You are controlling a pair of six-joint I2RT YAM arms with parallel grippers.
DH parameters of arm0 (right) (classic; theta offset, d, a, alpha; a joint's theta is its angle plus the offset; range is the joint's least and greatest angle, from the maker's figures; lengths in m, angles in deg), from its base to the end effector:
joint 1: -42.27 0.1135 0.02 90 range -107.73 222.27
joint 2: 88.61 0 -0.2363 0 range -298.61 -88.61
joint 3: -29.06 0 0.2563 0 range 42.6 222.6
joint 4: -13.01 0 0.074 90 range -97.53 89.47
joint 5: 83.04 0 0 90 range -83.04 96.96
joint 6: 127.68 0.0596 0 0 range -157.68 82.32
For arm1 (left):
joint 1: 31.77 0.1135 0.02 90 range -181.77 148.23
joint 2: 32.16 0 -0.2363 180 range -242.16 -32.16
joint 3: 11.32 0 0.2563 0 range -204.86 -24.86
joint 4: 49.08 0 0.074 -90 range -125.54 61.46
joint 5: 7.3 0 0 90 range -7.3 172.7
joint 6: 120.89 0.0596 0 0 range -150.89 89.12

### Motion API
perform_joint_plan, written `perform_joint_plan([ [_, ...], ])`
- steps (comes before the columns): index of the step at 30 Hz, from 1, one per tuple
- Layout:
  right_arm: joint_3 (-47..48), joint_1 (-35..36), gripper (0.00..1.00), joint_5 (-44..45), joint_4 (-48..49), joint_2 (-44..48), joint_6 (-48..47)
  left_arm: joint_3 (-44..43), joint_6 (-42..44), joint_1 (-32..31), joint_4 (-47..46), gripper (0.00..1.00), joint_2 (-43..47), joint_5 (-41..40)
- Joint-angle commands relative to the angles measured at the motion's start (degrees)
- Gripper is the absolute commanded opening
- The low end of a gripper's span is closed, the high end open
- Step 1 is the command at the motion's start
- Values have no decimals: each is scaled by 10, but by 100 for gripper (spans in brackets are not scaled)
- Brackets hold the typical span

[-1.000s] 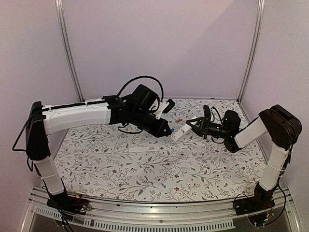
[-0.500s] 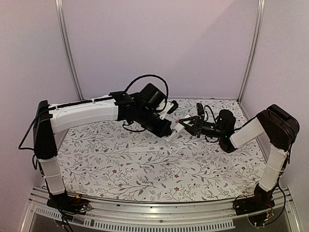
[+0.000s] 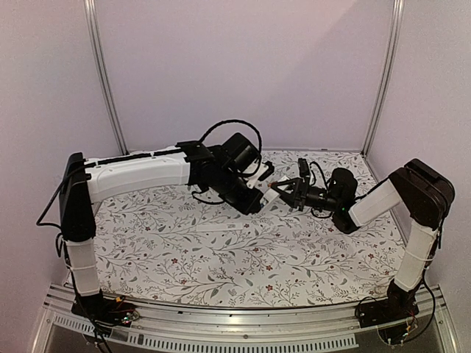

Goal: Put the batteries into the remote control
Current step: Place the battery in the battery compartment.

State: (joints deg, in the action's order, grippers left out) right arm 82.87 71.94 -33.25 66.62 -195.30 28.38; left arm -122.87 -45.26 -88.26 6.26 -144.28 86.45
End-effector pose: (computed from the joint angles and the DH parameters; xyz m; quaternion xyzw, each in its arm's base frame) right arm 0.2955 0.2126 0.1370 -0.0264 0.7032 0.6576 0.2692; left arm 0.2397 -0.3691 0.2193 0.3523 0.8883 -0.1953 0.2206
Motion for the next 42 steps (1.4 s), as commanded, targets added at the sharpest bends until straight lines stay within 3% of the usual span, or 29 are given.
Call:
perform_joint_plan([
  [1,9,7,0,13,21,-8,2,-19,9,-10,20,1,-16,-6],
  [7,10,12,0,13,29,-13,6,-30,9,-12,23,2,-28,-4],
  [28,8,14,0,7,60,-24,28,-29,13,-7,21,26,-17,-9],
  [37,6,13,0,1,54,-25,28,-14,33,-6,-9,56,22,-27],
  [42,3,11,0,-2,52,-23,27,0,46,-6,-33,63,50,-11],
])
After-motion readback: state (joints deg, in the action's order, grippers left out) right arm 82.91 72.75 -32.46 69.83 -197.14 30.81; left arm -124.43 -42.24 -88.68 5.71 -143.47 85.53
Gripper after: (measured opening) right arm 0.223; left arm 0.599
